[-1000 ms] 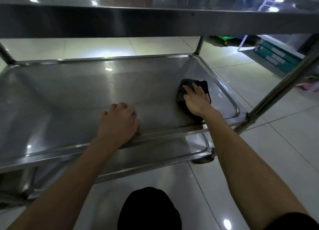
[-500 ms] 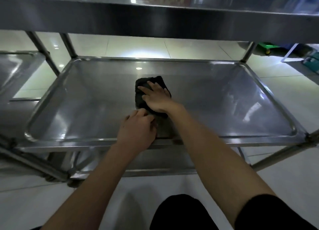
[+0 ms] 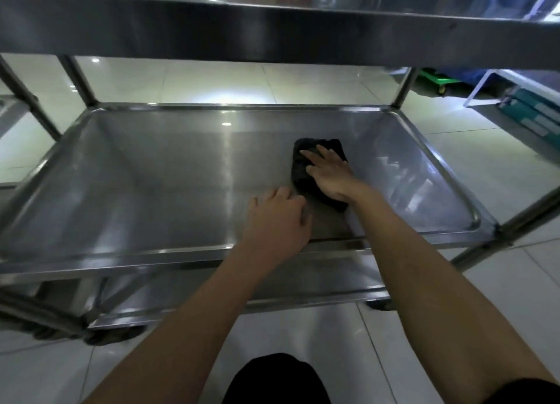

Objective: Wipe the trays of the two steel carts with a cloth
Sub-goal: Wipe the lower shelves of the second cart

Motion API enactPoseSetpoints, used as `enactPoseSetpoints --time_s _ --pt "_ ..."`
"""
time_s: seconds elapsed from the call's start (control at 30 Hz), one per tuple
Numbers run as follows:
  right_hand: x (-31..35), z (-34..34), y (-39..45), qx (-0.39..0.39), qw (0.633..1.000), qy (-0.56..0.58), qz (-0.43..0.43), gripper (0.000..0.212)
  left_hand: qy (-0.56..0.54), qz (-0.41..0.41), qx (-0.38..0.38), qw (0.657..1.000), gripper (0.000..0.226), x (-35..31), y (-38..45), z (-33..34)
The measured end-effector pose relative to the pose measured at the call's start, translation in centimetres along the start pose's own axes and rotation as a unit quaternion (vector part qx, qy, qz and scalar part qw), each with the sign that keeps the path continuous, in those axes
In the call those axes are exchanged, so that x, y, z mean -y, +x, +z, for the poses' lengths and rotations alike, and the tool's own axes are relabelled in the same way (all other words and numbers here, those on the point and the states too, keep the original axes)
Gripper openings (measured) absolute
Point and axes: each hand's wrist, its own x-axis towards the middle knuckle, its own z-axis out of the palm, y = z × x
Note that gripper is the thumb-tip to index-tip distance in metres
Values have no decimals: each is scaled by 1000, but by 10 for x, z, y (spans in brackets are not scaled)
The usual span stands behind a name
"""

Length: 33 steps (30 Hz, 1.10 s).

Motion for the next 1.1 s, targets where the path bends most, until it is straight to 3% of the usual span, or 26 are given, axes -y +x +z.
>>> enactPoseSetpoints --time_s 0.23,0.4,0.5,0.8,0.9,1.0,1.1 --pt "-124 -41 -33 -47 993 -8 105 52 -11 91 88 992 38 -103 28 26" --pt "-175 -69 -36 -62 987 -26 149 52 5 79 129 988 76 -120 35 36" --pt "-183 -79 -35 -70 984 -30 161 53 43 114 122 985 80 -117 37 44" --pt "-192 -77 -89 -82 984 10 156 51 13 106 91 990 73 -129 40 52" --pt "-190 -72 -116 -56 986 -36 150 50 8 107 83 991 73 -130 41 54" --pt "-186 -64 -149 -57 982 -59 172 50 6 105 80 991 71 -130 42 55" --pt "-173 -52 -183 -98 972 -13 211 50 5 110 68 992 69 -130 41 55"
